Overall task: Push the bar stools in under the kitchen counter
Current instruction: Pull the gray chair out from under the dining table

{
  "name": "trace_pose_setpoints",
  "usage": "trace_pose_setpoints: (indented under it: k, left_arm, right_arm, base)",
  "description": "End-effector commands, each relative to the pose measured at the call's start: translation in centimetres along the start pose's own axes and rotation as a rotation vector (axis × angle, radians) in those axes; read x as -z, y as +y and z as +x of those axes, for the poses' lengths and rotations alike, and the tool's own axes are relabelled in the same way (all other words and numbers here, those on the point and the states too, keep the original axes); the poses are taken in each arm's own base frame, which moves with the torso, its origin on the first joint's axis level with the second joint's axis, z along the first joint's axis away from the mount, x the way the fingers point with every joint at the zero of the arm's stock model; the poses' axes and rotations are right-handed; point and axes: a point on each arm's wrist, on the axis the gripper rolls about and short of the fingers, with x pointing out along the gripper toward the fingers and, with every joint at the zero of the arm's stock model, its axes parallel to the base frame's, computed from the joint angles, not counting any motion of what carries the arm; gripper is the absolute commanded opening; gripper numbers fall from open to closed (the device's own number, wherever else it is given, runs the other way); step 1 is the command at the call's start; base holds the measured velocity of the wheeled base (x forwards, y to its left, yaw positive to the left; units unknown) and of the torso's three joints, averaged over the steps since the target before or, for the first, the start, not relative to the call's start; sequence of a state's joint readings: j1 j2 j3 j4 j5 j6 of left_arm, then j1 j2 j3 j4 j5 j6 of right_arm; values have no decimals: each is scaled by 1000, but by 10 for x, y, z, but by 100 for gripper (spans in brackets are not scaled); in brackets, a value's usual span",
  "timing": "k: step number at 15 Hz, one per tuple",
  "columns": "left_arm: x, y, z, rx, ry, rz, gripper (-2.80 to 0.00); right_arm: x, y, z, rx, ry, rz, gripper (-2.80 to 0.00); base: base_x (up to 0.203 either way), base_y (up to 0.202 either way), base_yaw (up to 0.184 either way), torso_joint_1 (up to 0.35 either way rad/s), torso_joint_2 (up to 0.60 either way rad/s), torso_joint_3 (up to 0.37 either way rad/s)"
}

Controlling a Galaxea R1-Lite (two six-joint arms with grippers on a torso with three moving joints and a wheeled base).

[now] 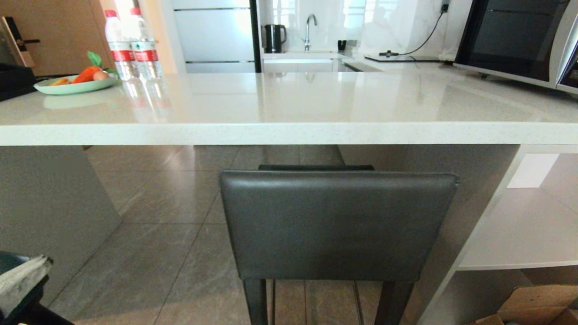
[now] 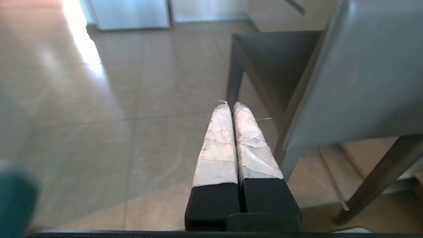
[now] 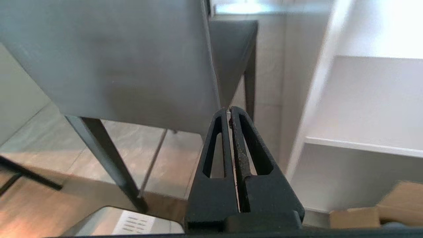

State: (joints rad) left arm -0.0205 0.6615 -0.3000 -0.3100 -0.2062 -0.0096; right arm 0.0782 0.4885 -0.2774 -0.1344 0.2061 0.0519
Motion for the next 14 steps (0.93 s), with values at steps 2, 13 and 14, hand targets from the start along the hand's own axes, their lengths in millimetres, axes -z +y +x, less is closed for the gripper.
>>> trace_pose_setpoints:
  k: [2, 13, 14]
  left_arm:
    - [4, 7, 74, 75, 129, -25, -280]
    - [34, -25, 162, 283, 125, -9, -280]
    - [37, -29, 165, 298, 128, -6, -280]
  right_arm:
    - [-4, -9, 47, -7, 160, 42, -280]
    - [6, -28, 152, -81, 287, 42, -280]
    - [9, -29, 160, -85, 279, 36, -280]
  base:
    - [0, 0, 0, 0, 0, 0]
    - [0, 0, 0, 0, 0, 0]
    - [0, 0, 0, 0, 0, 0]
